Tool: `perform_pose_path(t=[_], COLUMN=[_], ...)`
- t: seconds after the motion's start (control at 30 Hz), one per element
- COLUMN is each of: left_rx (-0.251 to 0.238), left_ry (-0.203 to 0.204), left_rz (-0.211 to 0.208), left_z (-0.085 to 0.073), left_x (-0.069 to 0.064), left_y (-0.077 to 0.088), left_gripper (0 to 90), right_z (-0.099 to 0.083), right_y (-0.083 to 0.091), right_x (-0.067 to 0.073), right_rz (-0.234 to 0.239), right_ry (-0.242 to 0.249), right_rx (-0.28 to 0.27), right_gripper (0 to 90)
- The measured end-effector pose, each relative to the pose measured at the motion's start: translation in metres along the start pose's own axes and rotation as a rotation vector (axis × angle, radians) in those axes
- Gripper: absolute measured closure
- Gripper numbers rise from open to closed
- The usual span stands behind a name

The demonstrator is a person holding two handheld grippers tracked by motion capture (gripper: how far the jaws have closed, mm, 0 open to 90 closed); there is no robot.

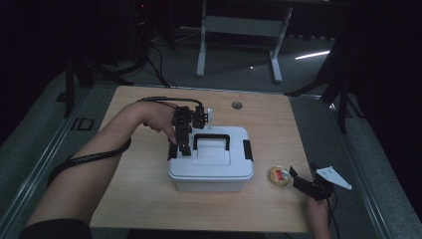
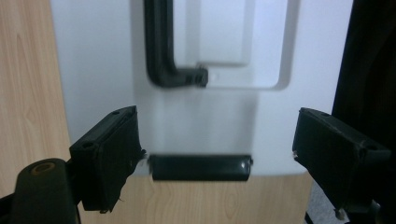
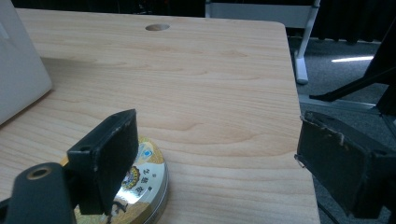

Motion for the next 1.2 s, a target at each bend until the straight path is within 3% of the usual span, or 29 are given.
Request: perform_pose_path(t=[0.17,0.2,0.33,0.37,0.4,0.53,0.6,0.83,1.2], left_rx=[0.021,0.026,0.034,0.041,0.043,0.041,0.076,0.129,0.120], left_ry=[-0.014,-0.015,-0.014,-0.014,-0.014,-0.012,-0.011,0.000,0.014], left_rz=[0.016,0.020,0.019,0.020,0.023,0.006,-0.003,-0.013,-0.031], left_z=[0.010,0.012,0.015,0.018,0.019,0.023,0.027,0.027,0.027], left_x=[0.003,0.004,0.005,0.007,0.007,0.008,0.007,0.009,0.012], left_y=[-0.007,-0.008,-0.009,-0.009,-0.009,-0.010,-0.014,-0.022,-0.018], left_gripper=[21.4,30.9,46.8,46.8,56.0,63.4,70.9,81.6,83.3], right_z=[0.000,0.000,0.000,0.000,0.000,0.000,0.000,0.000,0.000], right_y=[0.000,0.000,0.000,0.000,0.001,0.001,0.001,0.000,0.000], right_x=[0.000,0.000,0.000,0.000,0.000,0.000,0.000,0.000,0.000], right_rz=[0.001,0.004,0.007,0.007,0.010,0.011,0.012,0.015,0.016], right_ry=[0.000,0.000,0.000,0.001,-0.002,-0.002,0.000,0.000,-0.001], right_rx=[-0.001,-0.001,0.000,-0.001,-0.001,-0.001,-0.001,0.001,0.003], right_gripper=[12.4,12.4,12.4,12.4,12.4,12.4,12.4,12.6,12.7])
Point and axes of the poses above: each handheld gripper's, and its own axes: y roughly backward along the jaws, z roughly out of its top, x roughly to its left, the point moved 2 cm from there along -y, roughly forward along the jaws, and after that the axes turned 5 degrees about -x, right-handed, at the moved point
